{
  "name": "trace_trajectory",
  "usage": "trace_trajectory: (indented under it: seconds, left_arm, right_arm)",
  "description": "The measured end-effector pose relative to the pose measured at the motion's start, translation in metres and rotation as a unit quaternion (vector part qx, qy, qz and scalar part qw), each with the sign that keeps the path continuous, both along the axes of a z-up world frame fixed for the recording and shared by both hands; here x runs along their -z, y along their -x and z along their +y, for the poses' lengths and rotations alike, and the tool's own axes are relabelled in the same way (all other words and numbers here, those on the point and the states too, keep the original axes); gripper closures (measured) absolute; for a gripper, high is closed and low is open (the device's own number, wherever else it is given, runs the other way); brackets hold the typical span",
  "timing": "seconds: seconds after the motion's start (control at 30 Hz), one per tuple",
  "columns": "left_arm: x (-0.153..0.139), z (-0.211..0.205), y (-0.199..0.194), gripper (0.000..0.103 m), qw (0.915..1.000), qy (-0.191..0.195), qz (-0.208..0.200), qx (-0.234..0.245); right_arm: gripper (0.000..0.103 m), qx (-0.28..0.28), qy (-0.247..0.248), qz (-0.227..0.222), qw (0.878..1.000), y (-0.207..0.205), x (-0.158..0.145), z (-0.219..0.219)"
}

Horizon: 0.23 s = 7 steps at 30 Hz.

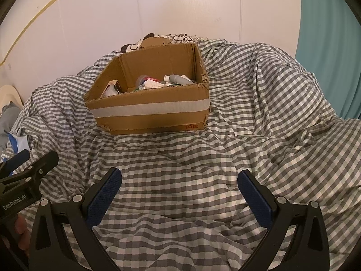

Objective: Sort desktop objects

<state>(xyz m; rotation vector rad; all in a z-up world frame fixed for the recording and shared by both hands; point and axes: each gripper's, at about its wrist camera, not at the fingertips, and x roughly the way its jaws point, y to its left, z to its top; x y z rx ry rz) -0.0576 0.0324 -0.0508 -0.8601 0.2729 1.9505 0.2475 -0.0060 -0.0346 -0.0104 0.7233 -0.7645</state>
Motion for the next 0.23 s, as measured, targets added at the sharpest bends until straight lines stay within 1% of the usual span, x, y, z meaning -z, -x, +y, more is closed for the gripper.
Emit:
trace_trajectory:
  seconds: [0.07,0.23]
  left_arm:
    - [0.003,0.006,0.003,0.000,1.0000,-0.002,-0.003,0.006]
    - [0.008,0.023,0.021,0.000,0.9999,0.006,0.012,-0.011]
  right_arm:
    - [0.000,0.001,-0.001,0.001,1.000,-0.003,0.000,-0.004]
    - [0.000,0.015,-0.005,-0.013,1.000,-0.014,-0.009,-0.028]
